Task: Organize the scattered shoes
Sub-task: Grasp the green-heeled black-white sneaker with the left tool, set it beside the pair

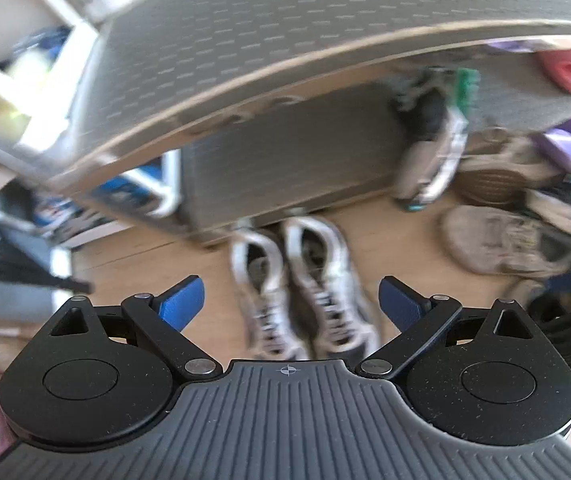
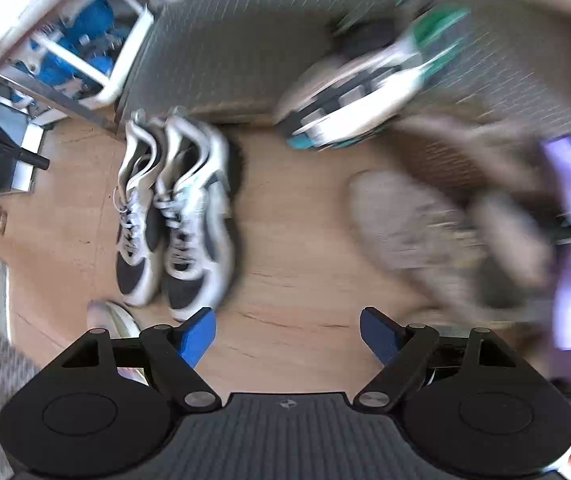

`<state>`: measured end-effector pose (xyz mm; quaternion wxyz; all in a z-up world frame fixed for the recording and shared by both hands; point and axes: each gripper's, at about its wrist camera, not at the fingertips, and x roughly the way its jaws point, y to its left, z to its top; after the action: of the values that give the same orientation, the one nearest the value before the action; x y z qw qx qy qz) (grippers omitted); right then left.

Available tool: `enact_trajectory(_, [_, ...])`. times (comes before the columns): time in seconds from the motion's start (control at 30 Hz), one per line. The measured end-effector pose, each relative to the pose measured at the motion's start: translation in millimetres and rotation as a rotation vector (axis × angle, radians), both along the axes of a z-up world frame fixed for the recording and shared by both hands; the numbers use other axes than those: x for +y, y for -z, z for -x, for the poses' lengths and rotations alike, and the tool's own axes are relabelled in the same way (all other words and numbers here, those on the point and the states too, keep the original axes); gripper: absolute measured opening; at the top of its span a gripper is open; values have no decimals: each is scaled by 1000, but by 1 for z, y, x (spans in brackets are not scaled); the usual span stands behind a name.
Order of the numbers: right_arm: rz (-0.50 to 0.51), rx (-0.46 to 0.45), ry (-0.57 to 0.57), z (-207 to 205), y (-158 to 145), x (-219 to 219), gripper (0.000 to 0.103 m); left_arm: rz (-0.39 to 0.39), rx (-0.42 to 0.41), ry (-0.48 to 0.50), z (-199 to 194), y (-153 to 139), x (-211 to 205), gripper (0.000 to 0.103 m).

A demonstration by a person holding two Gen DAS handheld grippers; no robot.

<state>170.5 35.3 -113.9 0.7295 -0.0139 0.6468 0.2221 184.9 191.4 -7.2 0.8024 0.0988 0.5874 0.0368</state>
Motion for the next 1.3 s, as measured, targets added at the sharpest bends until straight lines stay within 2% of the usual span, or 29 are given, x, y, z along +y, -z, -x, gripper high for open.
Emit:
enact_trajectory(0.07, [-27,-62,-1,-4,-22,-35,79,78,-31,38,-3,14,-18,93])
enact_trajectory(0.13, [-47,-128,-3,-11,-39,-61,79,116,-30,34,-7,28,-25,83])
enact_trajectory(0.17, [-51,-161,-1,-15,-43,-73,79,146,-27,30,-12,40,-30,80])
enact_trajectory(0.23, [-52,-203,39,-26,-41,-94,79,152,-15,28,-18,55,-36,73])
enact_trajectory(0.27, [-50,-200,74,-31,-36,-101,79,129,-21,39,-26,70,-46,73])
enact_trajectory(0.3, [-47,-196,110,-36,-32,-109,75,121,-25,44,-27,73,-50,73])
enact_trajectory(0.33, [-43,-189,131,-38,-30,-114,71,46,-62,87,-38,87,-67,77])
enact_trajectory(0.43, [-63,-95,172,-54,-26,-119,71,-70,-112,162,-57,109,-100,87])
enact_trajectory(0.5, [-62,-57,154,-62,-28,-120,72,-122,-136,206,-80,126,-113,90])
enact_trajectory(0.6, [-52,-83,155,-66,-40,-126,76,-149,-118,253,-102,147,-122,90])
enact_trajectory(0.67, [-58,-100,161,-69,-44,-128,79,-195,-80,299,-121,174,-131,93])
enact_trajectory(0.7, [-63,-103,169,-70,-46,-131,79,-197,-71,308,-123,180,-131,92])
enact_trajectory(0.77, [-69,-95,178,-71,-46,-135,80,-125,-29,348,-131,195,-134,67])
enact_trajectory(0.8, [-67,-90,181,-72,-45,-137,80,-102,-21,356,-130,196,-134,66])
enact_trajectory(0.87, [-60,-81,184,-73,-43,-139,80,-103,-24,355,-127,194,-137,58])
enact_trajectory(0.97, [-42,-74,177,-72,-42,-139,80,-220,-81,435,-104,178,-151,52])
enact_trajectory(1.1, [-59,-97,162,-68,-49,-135,80,-243,-91,359,-78,156,-145,51])
enact_trajectory(1.17, [-66,-105,149,-65,-51,-132,81,-298,-35,282,-52,146,-137,51])
enact_trajectory(1.2, [-70,-110,137,-62,-52,-130,81,-294,-5,270,-42,146,-137,51])
enact_trajectory(1.23, [-71,-113,129,-61,-52,-128,81,-289,25,258,-32,145,-138,56])
enact_trajectory(1.3, [-75,-111,105,-56,-48,-124,84,-251,110,292,-13,144,-137,62])
